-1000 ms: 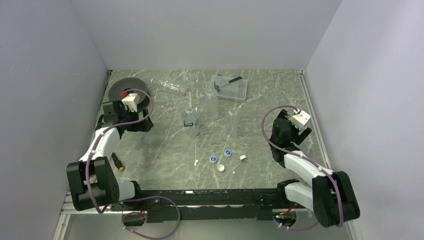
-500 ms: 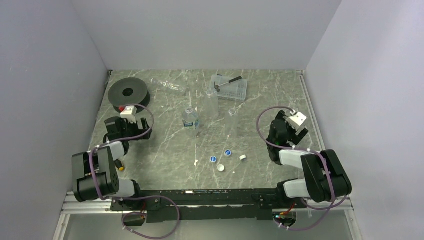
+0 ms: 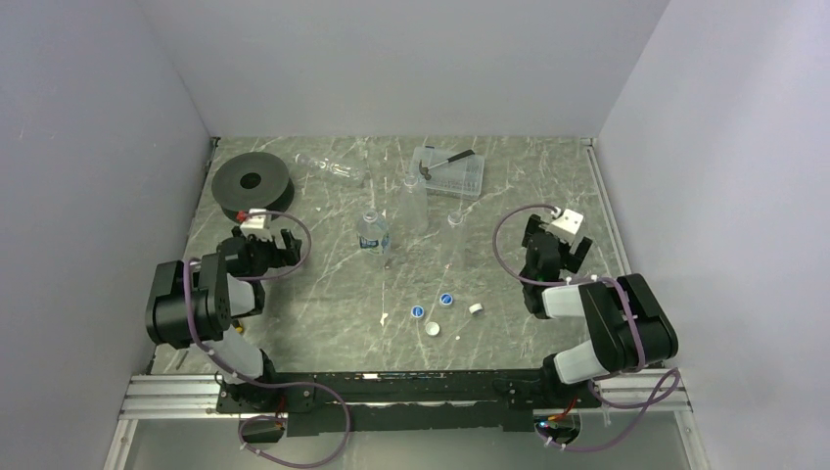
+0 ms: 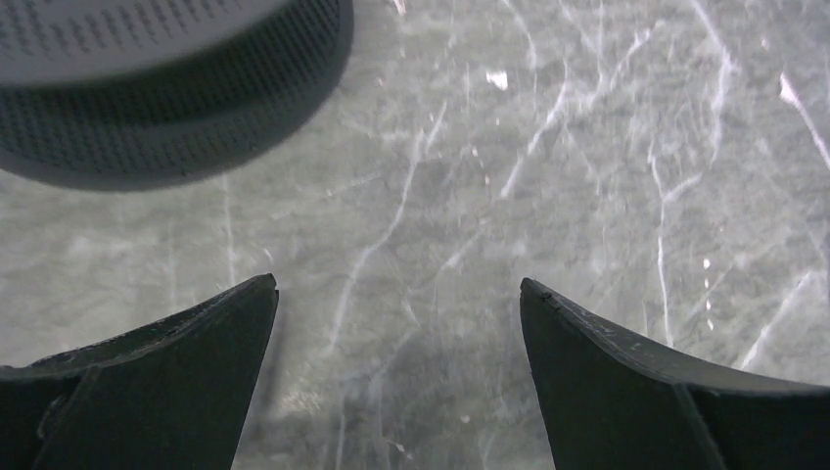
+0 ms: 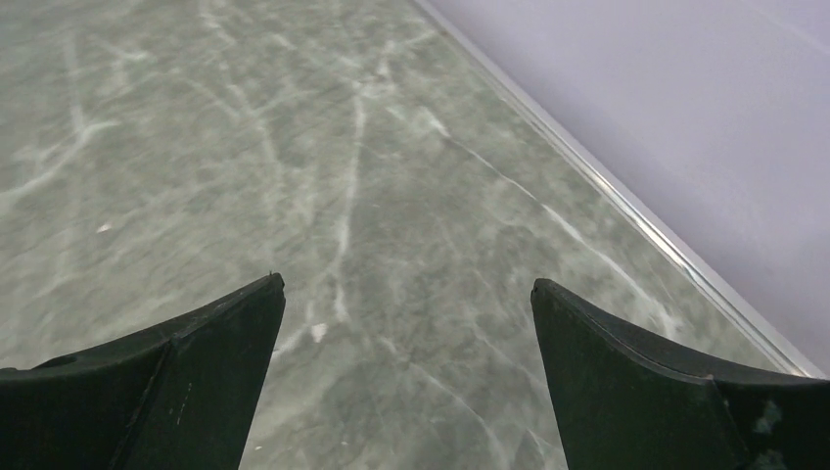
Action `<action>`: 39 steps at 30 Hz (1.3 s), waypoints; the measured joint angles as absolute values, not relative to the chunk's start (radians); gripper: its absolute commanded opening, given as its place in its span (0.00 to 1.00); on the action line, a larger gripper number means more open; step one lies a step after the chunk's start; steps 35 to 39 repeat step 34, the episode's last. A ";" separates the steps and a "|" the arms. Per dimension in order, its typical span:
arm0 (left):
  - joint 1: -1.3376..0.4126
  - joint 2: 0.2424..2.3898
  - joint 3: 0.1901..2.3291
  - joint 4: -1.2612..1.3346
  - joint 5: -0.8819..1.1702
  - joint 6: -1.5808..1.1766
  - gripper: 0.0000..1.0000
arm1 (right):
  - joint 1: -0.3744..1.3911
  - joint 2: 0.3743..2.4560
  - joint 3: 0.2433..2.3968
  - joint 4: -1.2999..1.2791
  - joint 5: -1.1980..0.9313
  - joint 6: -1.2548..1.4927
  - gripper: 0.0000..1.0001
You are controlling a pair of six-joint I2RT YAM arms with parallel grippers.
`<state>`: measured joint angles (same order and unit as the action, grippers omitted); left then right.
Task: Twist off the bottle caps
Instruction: Reset both arms
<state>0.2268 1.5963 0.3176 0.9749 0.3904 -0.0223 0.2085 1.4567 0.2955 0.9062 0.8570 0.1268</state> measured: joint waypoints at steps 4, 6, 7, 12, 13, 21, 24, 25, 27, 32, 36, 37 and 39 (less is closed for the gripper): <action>0.210 1.634 0.296 1.007 0.366 -0.023 0.99 | 0.198 1.457 0.282 0.978 0.676 0.035 1.00; 0.208 1.634 0.297 1.031 0.356 -0.024 0.99 | 0.169 1.452 0.258 1.012 0.572 0.016 1.00; 0.208 1.634 0.299 1.035 0.350 -0.023 0.99 | 0.131 1.449 0.227 1.056 0.492 0.010 1.00; 0.208 1.634 0.323 1.026 0.342 -0.023 0.99 | 0.044 1.472 0.189 1.077 0.350 0.018 1.00; 0.207 1.634 0.327 1.024 0.342 -0.022 0.99 | 0.037 1.478 0.208 1.063 0.325 0.023 1.00; 0.191 1.634 0.361 0.979 0.341 -0.019 0.99 | 0.008 1.478 0.244 1.048 0.242 0.045 1.00; 0.188 1.634 0.361 0.969 0.340 -0.019 0.99 | 0.008 1.478 0.244 1.046 0.230 0.046 1.00; 0.188 1.634 0.361 0.966 0.339 -0.019 0.99 | 0.008 1.478 0.244 1.047 0.229 0.046 1.00; 0.188 1.634 0.361 0.960 0.338 -0.019 0.99 | 0.008 1.478 0.244 1.046 0.226 0.048 1.00; 0.183 1.634 0.363 0.955 0.324 -0.019 0.99 | 0.008 1.478 0.244 1.046 0.225 0.049 1.00; 0.172 1.634 0.368 0.949 0.310 -0.019 0.99 | 0.008 1.478 0.244 1.046 0.225 0.049 1.00; 0.172 1.634 0.368 0.949 0.310 -0.019 0.99 | 0.008 1.478 0.244 1.046 0.225 0.049 1.00; 0.172 1.634 0.368 0.949 0.310 -0.019 0.99 | 0.008 1.478 0.244 1.046 0.225 0.049 1.00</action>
